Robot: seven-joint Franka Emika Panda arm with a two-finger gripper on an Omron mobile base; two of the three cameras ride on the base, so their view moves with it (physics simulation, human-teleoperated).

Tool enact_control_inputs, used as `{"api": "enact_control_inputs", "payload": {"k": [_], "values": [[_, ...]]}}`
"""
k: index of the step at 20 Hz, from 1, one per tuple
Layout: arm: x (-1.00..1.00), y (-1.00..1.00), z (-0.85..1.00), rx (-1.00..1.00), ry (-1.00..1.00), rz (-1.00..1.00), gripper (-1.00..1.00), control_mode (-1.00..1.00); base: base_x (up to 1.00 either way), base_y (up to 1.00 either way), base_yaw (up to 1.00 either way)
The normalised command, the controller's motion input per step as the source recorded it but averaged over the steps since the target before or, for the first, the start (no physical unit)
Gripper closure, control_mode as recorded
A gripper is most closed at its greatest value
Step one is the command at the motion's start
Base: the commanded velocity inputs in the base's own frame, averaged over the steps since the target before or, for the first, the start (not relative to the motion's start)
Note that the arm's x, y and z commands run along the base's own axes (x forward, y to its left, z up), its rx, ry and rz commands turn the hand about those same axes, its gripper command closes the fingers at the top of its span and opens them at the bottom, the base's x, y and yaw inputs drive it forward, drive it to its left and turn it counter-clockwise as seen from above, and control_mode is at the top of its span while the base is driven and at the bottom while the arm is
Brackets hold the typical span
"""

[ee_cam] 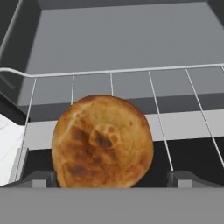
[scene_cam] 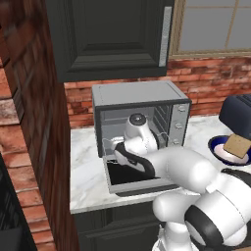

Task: Pick up the heated bread from the toaster oven and place it in the bowl. Then move the bread bowl to the dining counter.

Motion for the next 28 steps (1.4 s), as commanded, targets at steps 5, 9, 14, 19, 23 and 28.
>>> {"api": "enact_control_inputs", "payload": {"k": [5,9,14,19,23,28], "values": [[0.1,0.05,-0.16,0.0,0.0,0.0,-1.0,-1.0,0.0,0.0,0.0],[0.06,0.0,-0.14,0.0,0.0,0.0,-1.0,-1.0,0.0,0.0,0.0],[0.08,0.0,-0.04,0.0,0.0,0.0,-1.0,-1.0,0.0,0.0,0.0],[0.03,0.0,0.0,0.0,0.0,0.0,1.0,-1.0,0.0,0.0,0.0],[-0.12,0.0,0.0,0.0,0.0,0.0,1.0,-1.0,0.0,0.0,0.0],[-0.73,-0.14,0.09,0.0,-0.05,-0.1,1.0,-1.0,0.0,0.0,0.0]]}}
